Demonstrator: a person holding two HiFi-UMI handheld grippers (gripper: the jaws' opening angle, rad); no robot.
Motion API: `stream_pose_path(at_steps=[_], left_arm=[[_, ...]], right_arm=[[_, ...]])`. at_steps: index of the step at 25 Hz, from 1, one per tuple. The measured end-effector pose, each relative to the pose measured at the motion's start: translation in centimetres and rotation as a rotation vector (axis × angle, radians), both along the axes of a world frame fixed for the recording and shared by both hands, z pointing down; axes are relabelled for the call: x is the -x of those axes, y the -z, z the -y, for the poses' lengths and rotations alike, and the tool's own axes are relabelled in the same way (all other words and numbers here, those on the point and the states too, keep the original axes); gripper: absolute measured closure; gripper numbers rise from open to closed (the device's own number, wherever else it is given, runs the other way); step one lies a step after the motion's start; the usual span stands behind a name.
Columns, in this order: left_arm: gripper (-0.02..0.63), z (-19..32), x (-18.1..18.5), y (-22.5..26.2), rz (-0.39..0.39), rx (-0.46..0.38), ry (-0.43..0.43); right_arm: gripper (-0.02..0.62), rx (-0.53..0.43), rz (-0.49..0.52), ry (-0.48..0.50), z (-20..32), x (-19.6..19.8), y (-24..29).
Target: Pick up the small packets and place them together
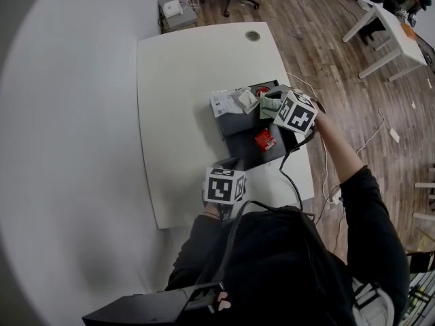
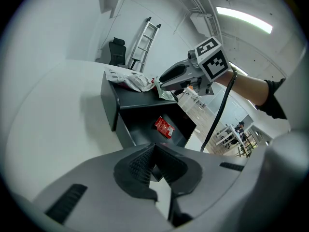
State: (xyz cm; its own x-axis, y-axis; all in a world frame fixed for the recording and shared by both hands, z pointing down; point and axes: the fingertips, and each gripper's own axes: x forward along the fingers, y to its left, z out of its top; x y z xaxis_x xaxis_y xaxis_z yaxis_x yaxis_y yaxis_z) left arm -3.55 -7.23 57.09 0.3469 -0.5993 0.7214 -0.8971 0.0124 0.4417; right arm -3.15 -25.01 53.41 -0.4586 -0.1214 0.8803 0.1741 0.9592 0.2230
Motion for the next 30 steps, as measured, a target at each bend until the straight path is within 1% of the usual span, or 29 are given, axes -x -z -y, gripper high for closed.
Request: stream_pose_path(at_steps=[3, 9, 13, 17, 22, 30], left_arm=[[0.606, 0.0, 0.0, -0.1, -0.001, -0.001, 0.0], [0.606, 0.0, 0.0, 0.0, -0.001, 0.0, -0.001], [0.606, 0.0, 0.0, 0.0, -0.003, -0.001, -0.001], [0.606, 0.0, 0.0, 0.0, -0.005, -0.001, 0.003], [0.606, 0.1, 0.0, 0.0, -0.003, -0.003, 0.003], [0.606, 0.1, -0.1, -0.2, 0.001, -0.008, 0.013]], right_arm=[[0.433, 0.005, 0.01, 0.0, 0.0, 0.0, 0.2], [0.432, -0.016, 0.043, -0.002, -0.1, -0.6, 2.2], [0.431, -0.018, 0.07, -0.001, -0.9, -1.4, 3.4], [0.433, -0.006, 0.077, 0.001, -2.2, -2.2, 3.6], [0.431, 0.053, 0.05, 0.013, -4.7, -3.5, 2.4], [0.431, 0.193, -0.055, 0.038, -8.4, -5.2, -1.4]])
